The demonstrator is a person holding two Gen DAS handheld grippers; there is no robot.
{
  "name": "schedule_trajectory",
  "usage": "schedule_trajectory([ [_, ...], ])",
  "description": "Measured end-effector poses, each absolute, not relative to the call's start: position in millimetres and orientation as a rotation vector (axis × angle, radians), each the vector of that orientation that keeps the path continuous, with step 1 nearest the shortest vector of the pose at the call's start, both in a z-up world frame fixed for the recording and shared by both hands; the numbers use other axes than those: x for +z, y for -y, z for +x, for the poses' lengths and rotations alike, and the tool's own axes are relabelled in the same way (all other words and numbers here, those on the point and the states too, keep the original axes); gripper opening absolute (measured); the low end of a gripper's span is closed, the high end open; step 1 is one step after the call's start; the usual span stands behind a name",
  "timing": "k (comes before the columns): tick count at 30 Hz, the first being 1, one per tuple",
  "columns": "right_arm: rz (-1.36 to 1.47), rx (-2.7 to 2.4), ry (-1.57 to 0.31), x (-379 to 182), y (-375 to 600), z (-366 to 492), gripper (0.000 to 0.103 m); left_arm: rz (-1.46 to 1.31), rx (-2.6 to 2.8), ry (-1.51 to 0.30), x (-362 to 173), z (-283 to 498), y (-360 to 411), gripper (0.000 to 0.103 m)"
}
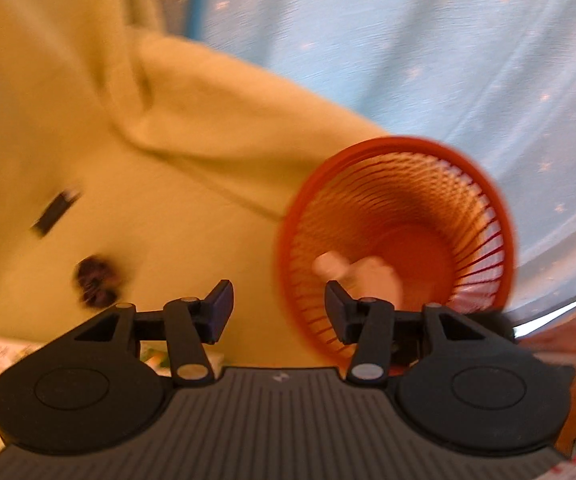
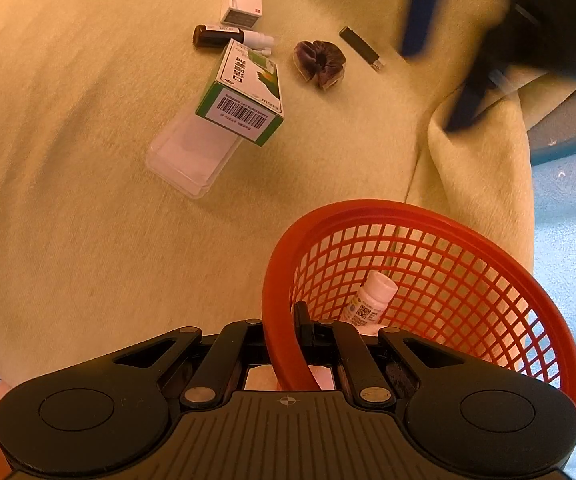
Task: Organize objects
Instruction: 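Carry the small white bottle with the left tool into the wastebasket and release, then reach the left tool to the brown spray bottle and grasp it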
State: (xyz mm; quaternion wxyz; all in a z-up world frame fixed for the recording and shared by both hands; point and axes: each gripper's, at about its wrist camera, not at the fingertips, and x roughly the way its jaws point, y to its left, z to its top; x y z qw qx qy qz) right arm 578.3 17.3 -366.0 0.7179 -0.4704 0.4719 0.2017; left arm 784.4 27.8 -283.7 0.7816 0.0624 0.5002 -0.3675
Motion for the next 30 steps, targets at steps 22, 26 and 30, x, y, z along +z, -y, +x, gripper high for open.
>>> schedule_trajectory([
  [22, -1.057, 0.451, -1.049, -367.4, -18.6, 579.0, 0.001, 0.178, -0.433, -1.186, -345.5, 774.5, -153.6, 0.044],
  [26, -1.062, 0.451, -1.048, -367.8, -19.5, 579.4, 0.001, 0.182, -0.42, -1.183, -360.2, 780.5, -152.8, 0.044],
  [30, -1.066, 0.451, -1.046, -368.1, -19.7, 579.6, 0.001, 0.202, -0.42, -1.183, -377.8, 787.3, -150.2, 0.039],
])
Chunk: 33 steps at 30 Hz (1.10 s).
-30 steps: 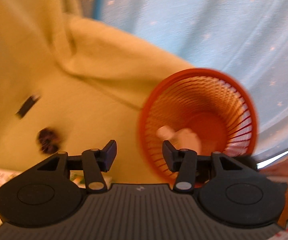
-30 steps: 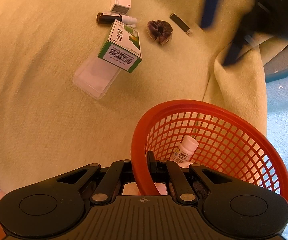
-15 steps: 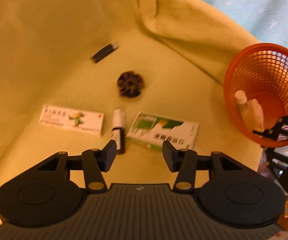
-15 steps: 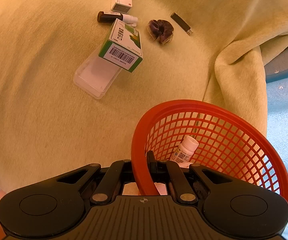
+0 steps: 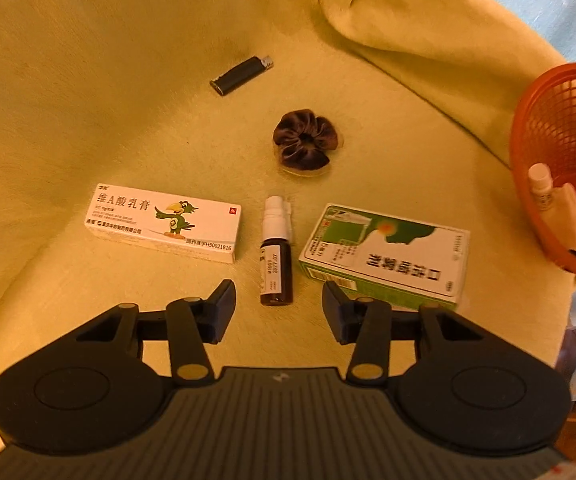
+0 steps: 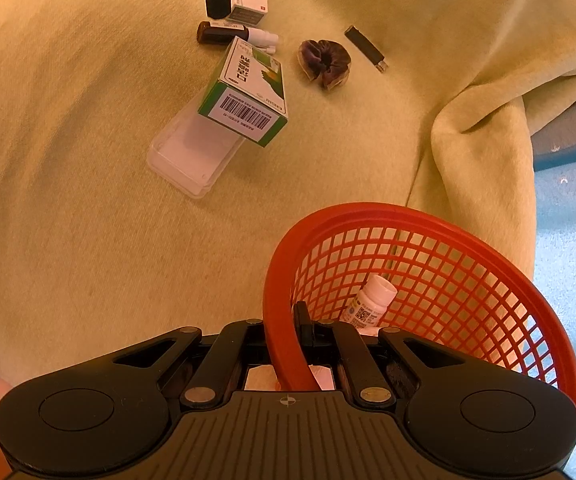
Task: Organize objects
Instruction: 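Reach the left tool to the brown spray bottle and grasp it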
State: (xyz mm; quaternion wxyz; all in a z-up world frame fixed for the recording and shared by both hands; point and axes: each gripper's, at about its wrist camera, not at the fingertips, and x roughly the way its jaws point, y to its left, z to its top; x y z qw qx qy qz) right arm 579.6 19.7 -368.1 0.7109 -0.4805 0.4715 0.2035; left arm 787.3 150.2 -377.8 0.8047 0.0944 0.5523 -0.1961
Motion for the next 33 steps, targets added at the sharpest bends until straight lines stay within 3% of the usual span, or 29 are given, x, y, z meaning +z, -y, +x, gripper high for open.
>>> schedule_trajectory([
  [11, -1.066, 0.452, -1.044, -369.3, -21.0, 580.3, 0.001, 0.29, -0.456, -1.192, -414.2, 799.1, -136.8, 0.033],
  [17, -1.067, 0.454, -1.044, -369.3, -21.3, 580.8, 0.001, 0.323, -0.455, -1.207, -424.0, 801.7, -132.2, 0.019],
  [33, -1.068, 0.455, -1.05, -369.4, -22.0, 582.2, 0.001, 0.175, -0.42, -1.224, -392.5, 799.2, -153.3, 0.018],
])
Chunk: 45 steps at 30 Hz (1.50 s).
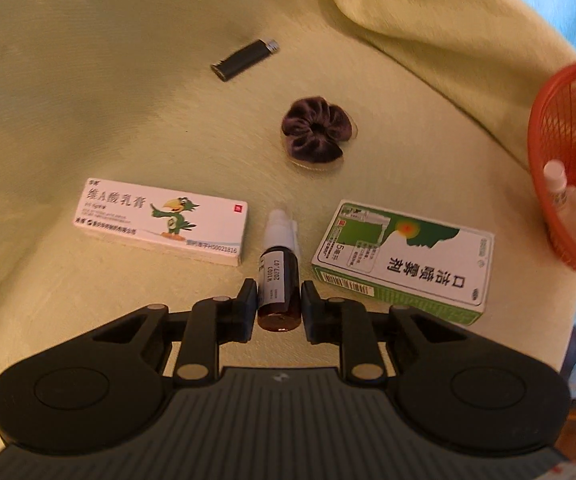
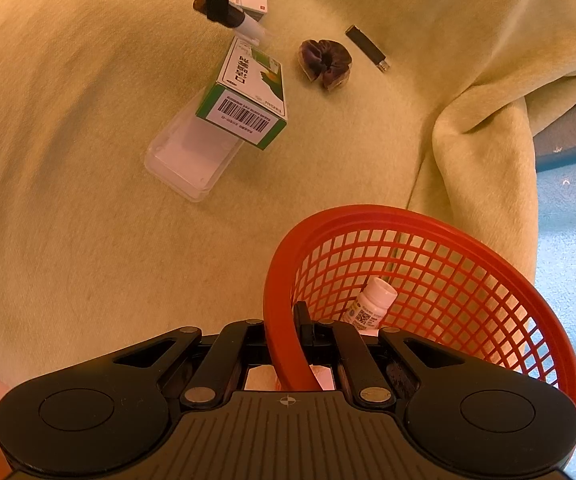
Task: Organize objects
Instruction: 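Reach the left tool to the brown spray bottle and grasp it, then carry the spray bottle with the left tool into the wastebasket and release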
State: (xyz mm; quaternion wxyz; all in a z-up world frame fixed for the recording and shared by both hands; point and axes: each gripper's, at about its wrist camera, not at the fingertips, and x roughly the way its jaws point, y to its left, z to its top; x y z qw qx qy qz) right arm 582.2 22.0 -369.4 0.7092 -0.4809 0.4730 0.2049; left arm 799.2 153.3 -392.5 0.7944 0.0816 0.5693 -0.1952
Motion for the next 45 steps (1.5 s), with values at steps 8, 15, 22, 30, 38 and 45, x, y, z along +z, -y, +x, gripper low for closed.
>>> schedule_trajectory([
  [8, -1.077, 0.461, -1.047, -370.7, -22.3, 581.5, 0.001, 0.156, -0.426, -1.237, -393.6, 796.2, -158.5, 0.018],
  [15, -1.088, 0.475, -1.042, -371.9, -23.2, 580.8, 0.001, 0.215, -0.425, -1.245, -417.4, 796.2, -151.5, 0.019],
  [22, -1.091, 0.48, -1.044, -371.9, -23.7, 582.4, 0.001, 0.245, -0.438, -1.247, -428.6, 800.9, -148.0, 0.019],
  [30, -1.092, 0.483, -1.047, -372.1, -24.3, 584.3, 0.001, 0.175, -0.434, -1.257, -412.3, 800.8, -160.8, 0.019],
  [38, -1.09, 0.484, -1.044, -372.5, -24.0, 584.8, 0.001, 0.088, -0.43, -1.239, -373.4, 797.3, -170.6, 0.018],
  [45, -1.085, 0.485, -1.046, -372.3, -24.0, 586.6, 0.001, -0.015, -0.44, -1.214, -339.0, 798.1, -174.5, 0.018],
])
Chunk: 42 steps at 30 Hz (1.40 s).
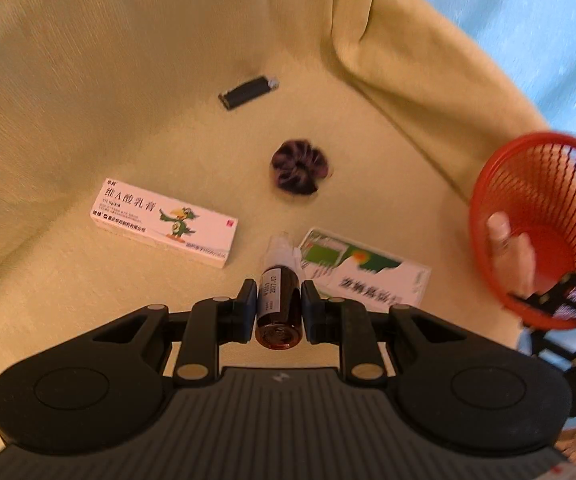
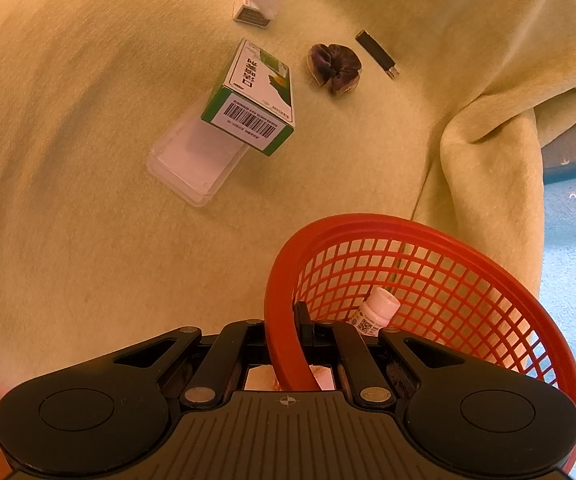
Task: Organize objects
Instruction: 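Carry the spray bottle with the left tool into the wastebasket and release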
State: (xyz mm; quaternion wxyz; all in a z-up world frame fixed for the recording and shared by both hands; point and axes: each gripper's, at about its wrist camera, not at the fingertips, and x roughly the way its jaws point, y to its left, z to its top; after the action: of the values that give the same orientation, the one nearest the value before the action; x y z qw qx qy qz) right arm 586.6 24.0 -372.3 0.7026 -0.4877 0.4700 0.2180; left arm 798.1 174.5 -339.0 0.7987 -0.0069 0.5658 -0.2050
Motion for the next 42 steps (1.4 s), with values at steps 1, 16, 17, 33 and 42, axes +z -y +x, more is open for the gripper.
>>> schedule_trajectory([
  [1, -1.086, 0.486, -1.045, -371.9, -23.8, 586.4, 0.001, -0.021, -0.446, -1.21, -335.1, 798.6, -173.0, 0.018],
  [16, -1.1, 0.488, -1.025, -371.9, -20.8, 579.7, 0.001, -0.129, -0.745, -1.18, -292.1, 798.8, -76.8, 0.018],
  [17, -1.098, 0.486, -1.024, -371.7, -20.7, 579.5, 0.001, -0.135, -0.775, -1.181, -289.6, 800.2, -66.2, 0.018],
  [33, -1.065, 0.46, -1.024, -370.5, -17.0, 573.0, 0.001, -0.142, -0.8, -1.148, -286.2, 794.0, -48.3, 0.025],
  [42, -1.066, 0.46, -1.029, -369.5, -17.9, 572.7, 0.001, -0.036, -0.494, -1.131, -304.2, 786.6, -146.9, 0.032],
])
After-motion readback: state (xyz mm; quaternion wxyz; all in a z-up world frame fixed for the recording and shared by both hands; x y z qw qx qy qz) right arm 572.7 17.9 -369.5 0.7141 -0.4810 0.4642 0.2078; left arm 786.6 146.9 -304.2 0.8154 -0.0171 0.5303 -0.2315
